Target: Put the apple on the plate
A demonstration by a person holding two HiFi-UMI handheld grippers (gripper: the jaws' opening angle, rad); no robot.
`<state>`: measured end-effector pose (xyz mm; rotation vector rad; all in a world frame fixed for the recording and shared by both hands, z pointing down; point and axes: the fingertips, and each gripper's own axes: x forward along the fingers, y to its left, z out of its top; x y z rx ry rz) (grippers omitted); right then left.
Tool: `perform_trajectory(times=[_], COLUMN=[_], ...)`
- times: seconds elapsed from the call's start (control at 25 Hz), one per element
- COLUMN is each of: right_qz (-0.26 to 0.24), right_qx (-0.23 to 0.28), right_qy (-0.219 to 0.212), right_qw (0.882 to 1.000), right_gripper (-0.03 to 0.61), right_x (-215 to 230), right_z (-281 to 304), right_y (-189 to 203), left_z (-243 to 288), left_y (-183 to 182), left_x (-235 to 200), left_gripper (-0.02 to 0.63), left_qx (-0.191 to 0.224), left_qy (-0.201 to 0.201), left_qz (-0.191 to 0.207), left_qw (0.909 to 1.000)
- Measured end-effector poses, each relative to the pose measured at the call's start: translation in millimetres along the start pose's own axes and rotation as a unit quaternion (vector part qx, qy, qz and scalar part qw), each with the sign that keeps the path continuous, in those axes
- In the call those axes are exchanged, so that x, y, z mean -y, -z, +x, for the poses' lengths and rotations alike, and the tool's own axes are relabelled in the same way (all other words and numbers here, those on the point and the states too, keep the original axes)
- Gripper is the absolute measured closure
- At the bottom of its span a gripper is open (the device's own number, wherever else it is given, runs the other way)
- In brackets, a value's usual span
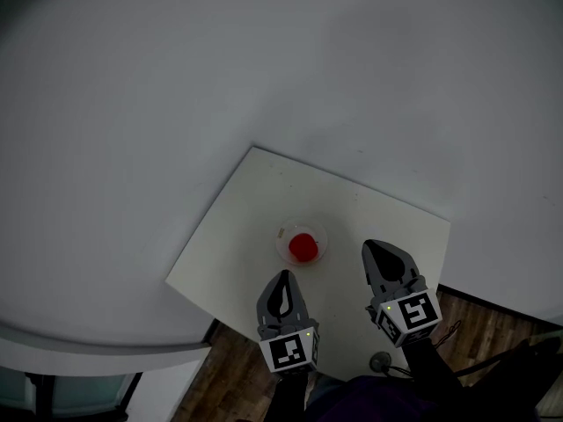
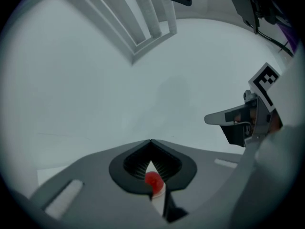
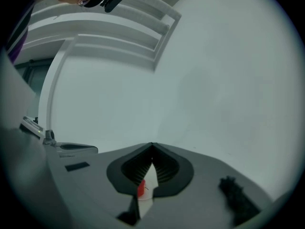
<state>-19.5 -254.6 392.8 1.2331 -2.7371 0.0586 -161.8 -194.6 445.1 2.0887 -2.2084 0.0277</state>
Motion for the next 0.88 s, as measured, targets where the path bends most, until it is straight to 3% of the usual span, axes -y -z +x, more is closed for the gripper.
perform_trajectory(times=[0.28,0.68,0.88], right_qz=[-0.002,-0.004,0.003], right_qx=[0.005,0.003,0.007], right_qy=[-0.005,-0.005,0.000], right_qw=[1.000,1.000,1.000], right_gripper=[0.569,0.569,0.569], right_x=[-7.0,-12.3,-11.2], right_z=[-8.5,-9.7,-9.1], right_y=[-6.4,-7.3,-8.0], left_z=[-15.8,-20.9,-21.1], left_y=[-0.6,2.4,5.2], left_x=[-4.0,6.7,5.4], left_gripper=[0.607,0.607,0.607], left_qx=[-0.003,-0.014,-0.002], left_qy=[-0.014,-0.002,-0.004], left_qz=[0.001,0.008,0.016], left_qw=[0.9999,0.9999,0.9999])
